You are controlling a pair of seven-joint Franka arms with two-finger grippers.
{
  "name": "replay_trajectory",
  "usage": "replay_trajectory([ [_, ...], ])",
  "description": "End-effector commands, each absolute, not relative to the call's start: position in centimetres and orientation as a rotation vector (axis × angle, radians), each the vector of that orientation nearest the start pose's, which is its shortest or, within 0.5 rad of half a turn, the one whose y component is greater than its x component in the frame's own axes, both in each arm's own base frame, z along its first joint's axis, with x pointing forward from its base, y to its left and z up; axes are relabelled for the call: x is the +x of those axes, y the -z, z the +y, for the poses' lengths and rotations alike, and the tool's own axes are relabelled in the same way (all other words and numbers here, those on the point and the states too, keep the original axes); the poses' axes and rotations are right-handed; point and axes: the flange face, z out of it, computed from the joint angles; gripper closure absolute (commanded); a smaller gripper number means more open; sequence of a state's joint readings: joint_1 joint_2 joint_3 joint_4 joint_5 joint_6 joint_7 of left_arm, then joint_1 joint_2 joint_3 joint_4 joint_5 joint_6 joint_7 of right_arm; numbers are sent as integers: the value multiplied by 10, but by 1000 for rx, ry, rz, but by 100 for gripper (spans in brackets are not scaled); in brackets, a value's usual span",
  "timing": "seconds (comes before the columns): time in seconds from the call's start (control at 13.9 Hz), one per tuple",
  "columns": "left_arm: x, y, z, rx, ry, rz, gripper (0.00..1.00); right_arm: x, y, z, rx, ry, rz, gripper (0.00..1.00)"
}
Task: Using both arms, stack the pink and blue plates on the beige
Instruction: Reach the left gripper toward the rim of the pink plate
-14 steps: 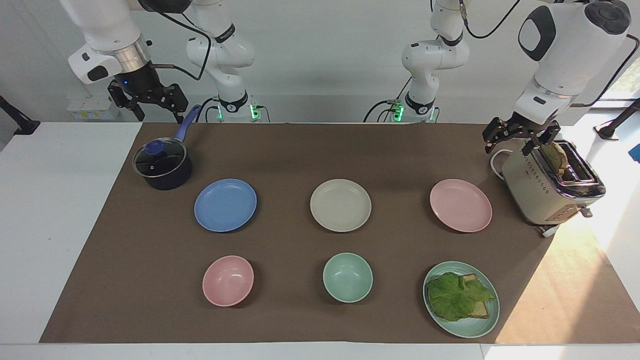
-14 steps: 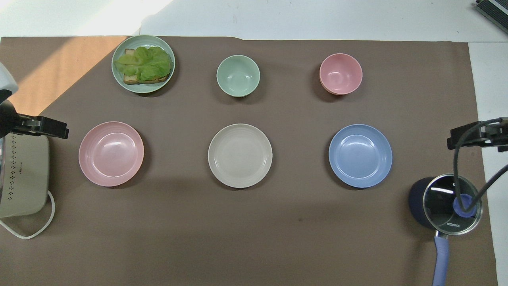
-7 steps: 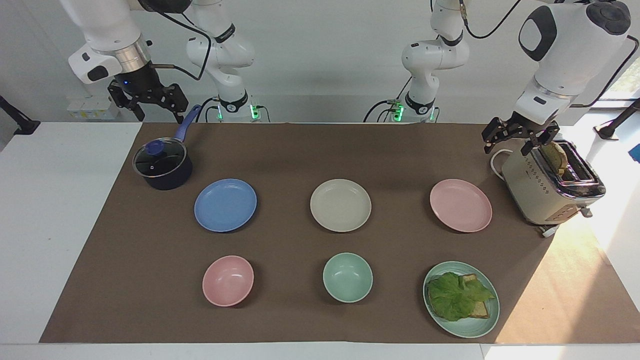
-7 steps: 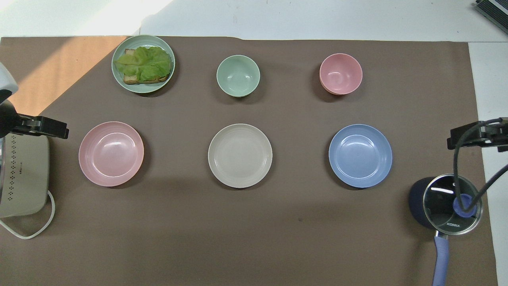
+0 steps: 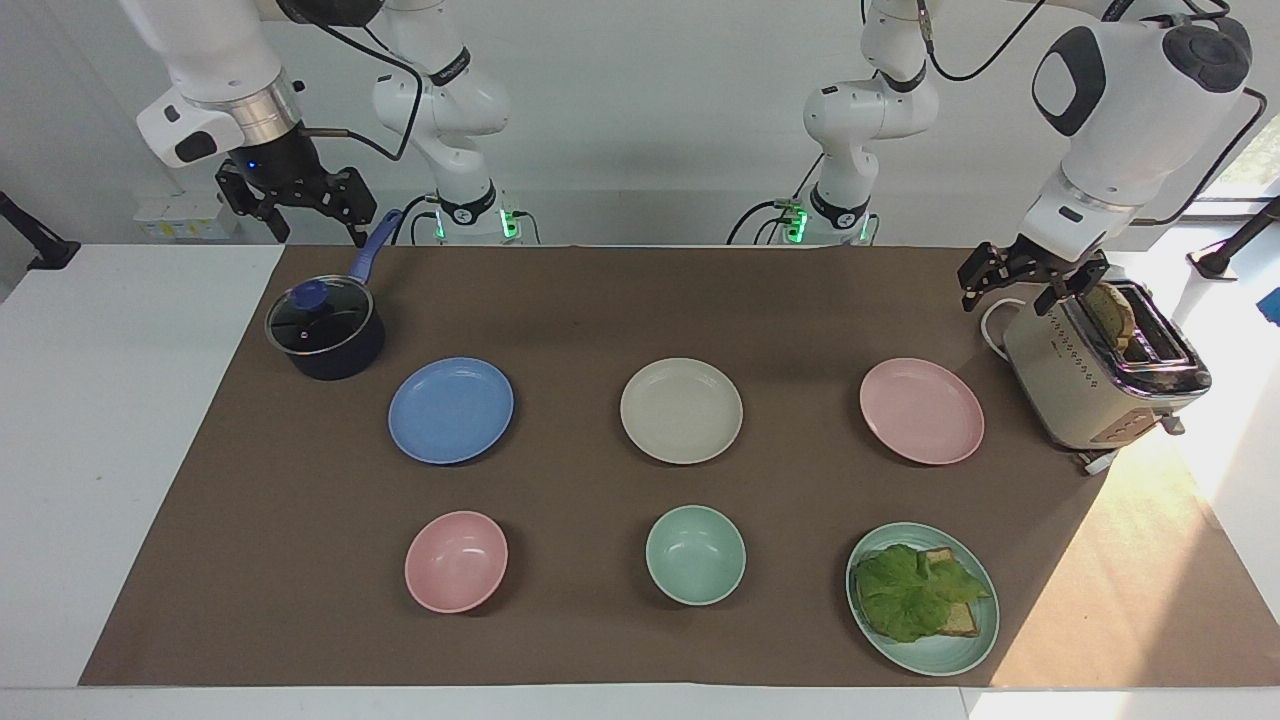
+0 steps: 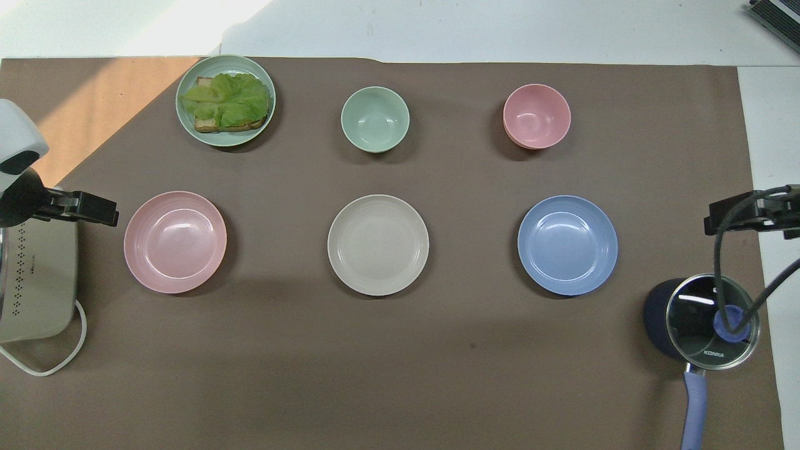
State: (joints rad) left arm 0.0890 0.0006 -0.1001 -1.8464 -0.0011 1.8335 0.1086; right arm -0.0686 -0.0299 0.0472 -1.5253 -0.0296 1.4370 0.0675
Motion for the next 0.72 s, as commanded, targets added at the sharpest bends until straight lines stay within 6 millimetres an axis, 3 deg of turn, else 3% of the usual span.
replay_trajectory([
  [0.0, 560, -492, 6, -3150, 21, 173, 0, 525, -651, -20, -3178, -83, 125, 0],
  [0.22, 564, -470, 13, -3158, -21, 150, 0, 525, -651, -20, -3178, -83, 123, 0],
  [0.5, 581, -410, 17, -3168, -54, 124, 0, 524, -650, -19, -3178, -88, 118, 0],
  [0.65, 586, -388, 30, -3173, -65, 96, 0, 525, -651, -19, -3178, -83, 120, 0],
])
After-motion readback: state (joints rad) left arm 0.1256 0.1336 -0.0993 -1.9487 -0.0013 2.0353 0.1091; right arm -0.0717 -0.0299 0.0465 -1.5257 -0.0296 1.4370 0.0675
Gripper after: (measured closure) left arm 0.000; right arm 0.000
